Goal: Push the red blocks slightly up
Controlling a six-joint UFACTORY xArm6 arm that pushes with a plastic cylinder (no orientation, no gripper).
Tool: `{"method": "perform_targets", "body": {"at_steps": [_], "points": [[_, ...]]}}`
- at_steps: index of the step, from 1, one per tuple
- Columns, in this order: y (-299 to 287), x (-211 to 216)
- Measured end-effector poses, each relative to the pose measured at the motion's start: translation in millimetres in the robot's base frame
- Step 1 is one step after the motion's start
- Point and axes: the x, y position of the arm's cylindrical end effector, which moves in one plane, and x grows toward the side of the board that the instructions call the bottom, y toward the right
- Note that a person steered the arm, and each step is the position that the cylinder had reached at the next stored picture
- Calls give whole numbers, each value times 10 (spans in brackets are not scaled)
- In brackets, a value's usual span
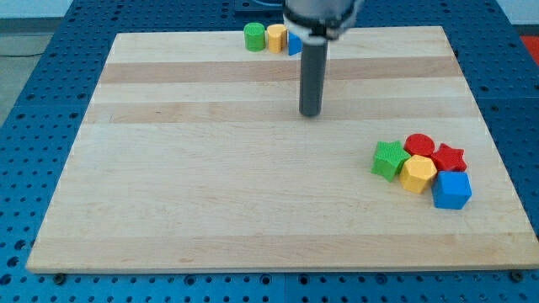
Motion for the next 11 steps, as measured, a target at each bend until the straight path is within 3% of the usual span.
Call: {"method": "perform_targets", "body": {"at_steps": [2,4,5,6,8,11], "points": [[403,1258],[1709,1996],[2337,1875],[2396,1537],[1559,906],[1508,370]]}}
